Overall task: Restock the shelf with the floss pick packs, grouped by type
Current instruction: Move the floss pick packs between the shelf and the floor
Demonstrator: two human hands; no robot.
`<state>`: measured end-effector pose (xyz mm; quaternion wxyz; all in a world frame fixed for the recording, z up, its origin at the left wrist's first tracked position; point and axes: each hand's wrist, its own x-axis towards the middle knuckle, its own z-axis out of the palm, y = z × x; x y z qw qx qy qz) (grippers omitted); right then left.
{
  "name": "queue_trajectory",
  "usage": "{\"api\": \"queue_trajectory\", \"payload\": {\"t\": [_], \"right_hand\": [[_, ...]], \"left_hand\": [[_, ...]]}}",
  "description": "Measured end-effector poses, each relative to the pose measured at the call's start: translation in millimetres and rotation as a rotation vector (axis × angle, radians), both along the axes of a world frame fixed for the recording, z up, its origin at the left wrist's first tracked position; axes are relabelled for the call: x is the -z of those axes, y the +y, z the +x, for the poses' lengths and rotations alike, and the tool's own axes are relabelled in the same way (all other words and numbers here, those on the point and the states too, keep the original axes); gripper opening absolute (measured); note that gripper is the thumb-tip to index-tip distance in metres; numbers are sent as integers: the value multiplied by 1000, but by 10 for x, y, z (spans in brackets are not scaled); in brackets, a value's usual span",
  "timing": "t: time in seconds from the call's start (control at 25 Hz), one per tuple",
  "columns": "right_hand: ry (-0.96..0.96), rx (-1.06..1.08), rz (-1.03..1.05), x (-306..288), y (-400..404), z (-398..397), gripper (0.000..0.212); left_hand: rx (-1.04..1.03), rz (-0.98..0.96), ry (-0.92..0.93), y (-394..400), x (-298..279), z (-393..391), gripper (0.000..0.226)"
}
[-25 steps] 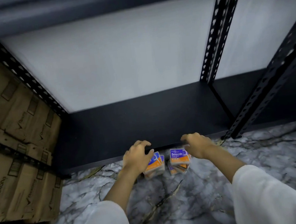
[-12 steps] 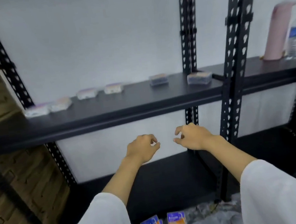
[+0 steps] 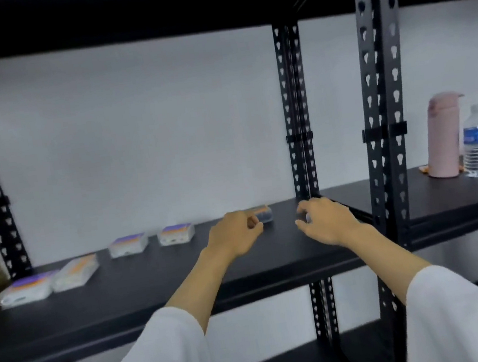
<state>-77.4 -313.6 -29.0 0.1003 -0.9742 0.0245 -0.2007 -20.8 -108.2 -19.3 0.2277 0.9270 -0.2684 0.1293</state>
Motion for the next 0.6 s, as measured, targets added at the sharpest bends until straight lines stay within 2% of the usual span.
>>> {"api": "queue_trajectory", "payload": {"t": [0.12, 0.24, 0.32, 0.48, 0.6], "right_hand": [[-46, 133, -32, 155, -320, 380, 50], [19, 267, -3, 369, -546, 654, 64], [29, 294, 10, 455, -579, 741, 66], [-170, 43, 56, 476, -474, 719, 58], [-174, -78, 122, 440, -439, 665, 58]], "left_hand": [[20, 29, -6, -181, 94, 412, 19], [28, 84, -54, -323, 201, 731, 26], [27, 122, -87, -407, 263, 923, 32], [9, 143, -96, -554, 327, 1301, 48], [-3, 207, -44, -627, 392, 1514, 63]]}}
